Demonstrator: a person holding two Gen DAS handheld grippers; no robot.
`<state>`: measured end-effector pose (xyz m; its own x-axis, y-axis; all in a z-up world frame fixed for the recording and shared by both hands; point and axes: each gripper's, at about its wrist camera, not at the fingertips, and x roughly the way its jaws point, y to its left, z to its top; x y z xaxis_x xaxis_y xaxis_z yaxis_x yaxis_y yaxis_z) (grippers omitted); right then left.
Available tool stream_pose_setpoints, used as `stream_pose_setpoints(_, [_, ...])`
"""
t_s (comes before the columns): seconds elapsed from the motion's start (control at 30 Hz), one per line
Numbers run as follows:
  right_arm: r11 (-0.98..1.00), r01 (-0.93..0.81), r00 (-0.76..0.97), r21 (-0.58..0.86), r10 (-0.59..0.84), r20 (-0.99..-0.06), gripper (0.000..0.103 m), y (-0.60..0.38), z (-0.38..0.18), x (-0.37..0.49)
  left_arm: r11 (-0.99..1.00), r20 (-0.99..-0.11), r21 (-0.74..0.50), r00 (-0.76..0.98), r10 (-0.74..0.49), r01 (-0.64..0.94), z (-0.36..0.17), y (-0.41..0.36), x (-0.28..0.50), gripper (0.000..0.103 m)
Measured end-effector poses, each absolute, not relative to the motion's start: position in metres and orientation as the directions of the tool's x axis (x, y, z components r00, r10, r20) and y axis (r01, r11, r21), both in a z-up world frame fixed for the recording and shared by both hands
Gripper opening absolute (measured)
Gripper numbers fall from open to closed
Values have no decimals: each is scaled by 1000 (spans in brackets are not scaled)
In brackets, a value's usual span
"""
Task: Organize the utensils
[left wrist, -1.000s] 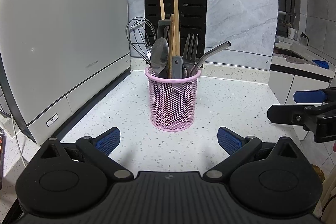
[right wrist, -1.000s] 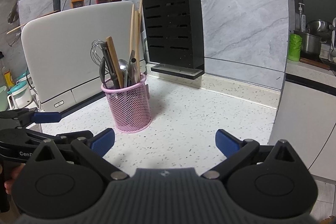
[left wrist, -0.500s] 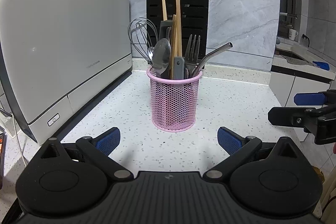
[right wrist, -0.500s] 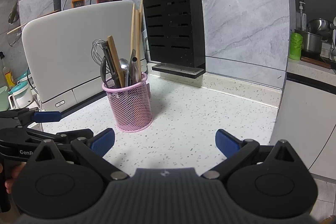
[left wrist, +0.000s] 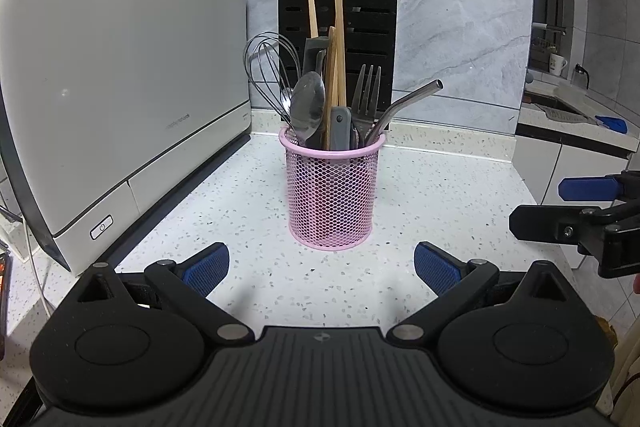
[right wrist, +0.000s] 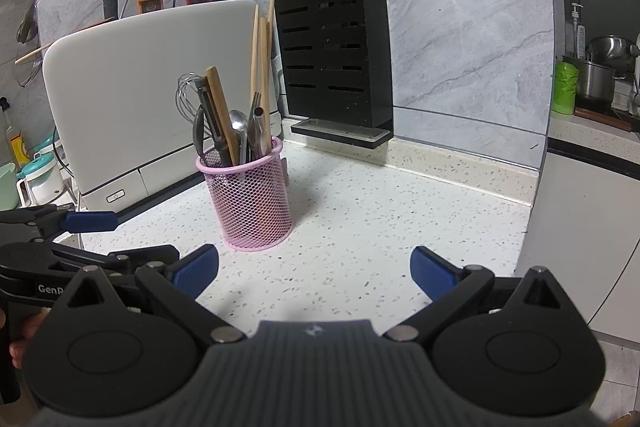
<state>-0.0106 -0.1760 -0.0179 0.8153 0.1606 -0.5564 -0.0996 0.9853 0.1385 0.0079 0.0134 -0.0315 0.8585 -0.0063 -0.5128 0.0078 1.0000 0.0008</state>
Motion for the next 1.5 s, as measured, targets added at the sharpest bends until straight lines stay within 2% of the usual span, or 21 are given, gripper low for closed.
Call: stream_pose_setpoints(1.5, [982, -128, 804, 142, 186, -565, 99, -171, -22, -9, 1000, -515, 1, 857, -1, 2, -31, 14, 8, 103])
